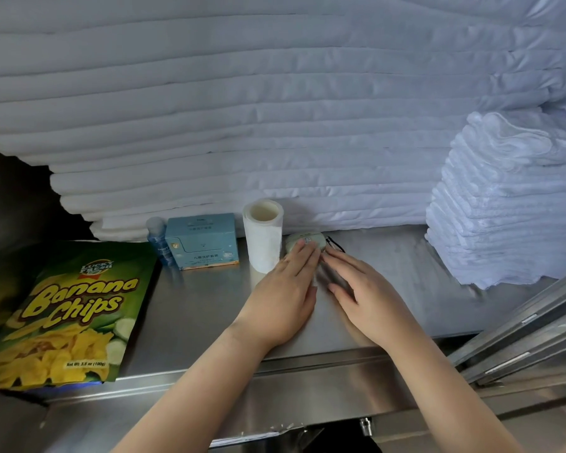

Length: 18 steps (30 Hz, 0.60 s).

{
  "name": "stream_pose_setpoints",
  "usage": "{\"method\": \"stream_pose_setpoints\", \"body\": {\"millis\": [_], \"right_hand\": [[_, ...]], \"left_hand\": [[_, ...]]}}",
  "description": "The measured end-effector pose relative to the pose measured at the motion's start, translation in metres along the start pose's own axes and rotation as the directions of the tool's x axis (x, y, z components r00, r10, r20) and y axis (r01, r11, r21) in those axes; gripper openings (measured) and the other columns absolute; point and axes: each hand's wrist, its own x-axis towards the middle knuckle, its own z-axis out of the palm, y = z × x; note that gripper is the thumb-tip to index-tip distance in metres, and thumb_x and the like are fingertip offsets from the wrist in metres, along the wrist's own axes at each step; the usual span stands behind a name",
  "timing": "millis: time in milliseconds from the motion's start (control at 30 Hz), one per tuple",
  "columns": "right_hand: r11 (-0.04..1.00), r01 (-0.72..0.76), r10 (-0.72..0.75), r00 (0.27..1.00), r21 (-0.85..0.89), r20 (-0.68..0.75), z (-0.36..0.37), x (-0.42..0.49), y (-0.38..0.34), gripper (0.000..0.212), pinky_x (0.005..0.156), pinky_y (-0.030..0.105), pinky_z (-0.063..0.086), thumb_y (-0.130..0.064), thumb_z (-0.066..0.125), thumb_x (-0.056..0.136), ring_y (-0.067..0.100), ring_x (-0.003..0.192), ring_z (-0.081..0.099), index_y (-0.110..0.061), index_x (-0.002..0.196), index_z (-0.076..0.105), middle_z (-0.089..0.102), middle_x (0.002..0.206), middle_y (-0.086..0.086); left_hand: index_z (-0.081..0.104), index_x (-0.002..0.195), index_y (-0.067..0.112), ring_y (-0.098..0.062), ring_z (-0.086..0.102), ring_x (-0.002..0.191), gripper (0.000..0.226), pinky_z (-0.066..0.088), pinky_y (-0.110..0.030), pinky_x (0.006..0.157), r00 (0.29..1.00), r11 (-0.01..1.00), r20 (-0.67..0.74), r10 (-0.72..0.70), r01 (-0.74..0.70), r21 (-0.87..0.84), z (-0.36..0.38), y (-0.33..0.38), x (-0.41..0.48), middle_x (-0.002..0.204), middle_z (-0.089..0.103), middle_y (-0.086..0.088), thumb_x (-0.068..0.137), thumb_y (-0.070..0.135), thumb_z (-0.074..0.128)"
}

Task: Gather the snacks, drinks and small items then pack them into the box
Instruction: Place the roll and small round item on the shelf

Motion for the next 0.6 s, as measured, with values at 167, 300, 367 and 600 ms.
{"method": "stream_pose_setpoints", "body": {"millis": [167, 300, 367, 600], "right_hand": [[1.000, 0.029, -0.029, 1.000, 0.012, 0.008, -0.002, -0.002, -0.001, 0.052, 0.106, 0.021, 0.033, -0.017, 0.058, 0.093, 0.010, 0.131, 0.042, -0.026, 0.141, 0.042, 0.028, 0.146, -0.020], [0.998, 0.047, -0.045, 0.998, -0.034, 0.054, -0.002, 0.001, -0.001, 0.051, 0.109, 0.027, 0.032, -0.018, 0.054, 0.095, 0.011, 0.134, 0.039, -0.025, 0.143, 0.039, 0.025, 0.151, -0.017], [0.997, 0.056, -0.052, 0.996, -0.058, 0.072, -0.002, 0.003, -0.001, 0.050, 0.109, 0.028, 0.032, -0.020, 0.053, 0.095, 0.009, 0.135, 0.037, -0.025, 0.143, 0.039, 0.022, 0.152, -0.017], [0.999, 0.038, -0.036, 0.997, -0.019, 0.067, 0.000, 0.012, 0.002, 0.050, 0.110, 0.030, 0.031, -0.017, 0.055, 0.094, 0.005, 0.138, 0.031, -0.022, 0.142, 0.042, 0.029, 0.152, -0.012]], "left_hand": [[0.034, 0.142, 0.001, -0.024, 0.027, 0.141, 0.053, 0.015, -0.028, 0.115, 0.997, 0.997, -0.042, -0.068, 0.070, 0.036, -0.003, 0.004, -0.003, 0.148, 0.035, -0.014, 0.094, 0.017, 0.049], [0.024, 0.147, 0.004, -0.020, 0.016, 0.144, 0.055, 0.001, -0.024, 0.114, 0.995, 0.992, -0.035, -0.099, 0.101, 0.071, 0.000, 0.004, -0.003, 0.155, 0.022, -0.009, 0.098, 0.022, 0.041], [0.016, 0.149, 0.006, -0.017, 0.008, 0.145, 0.057, -0.010, -0.019, 0.111, 0.993, 0.991, -0.033, -0.112, 0.114, 0.073, 0.002, 0.003, -0.002, 0.157, 0.012, -0.006, 0.099, 0.025, 0.036], [0.007, 0.150, 0.011, -0.013, -0.004, 0.145, 0.061, -0.011, -0.019, 0.113, 0.993, 0.991, 0.012, -0.115, 0.113, 0.069, 0.006, -0.002, 0.001, 0.159, 0.001, -0.002, 0.099, 0.029, 0.033]]}}
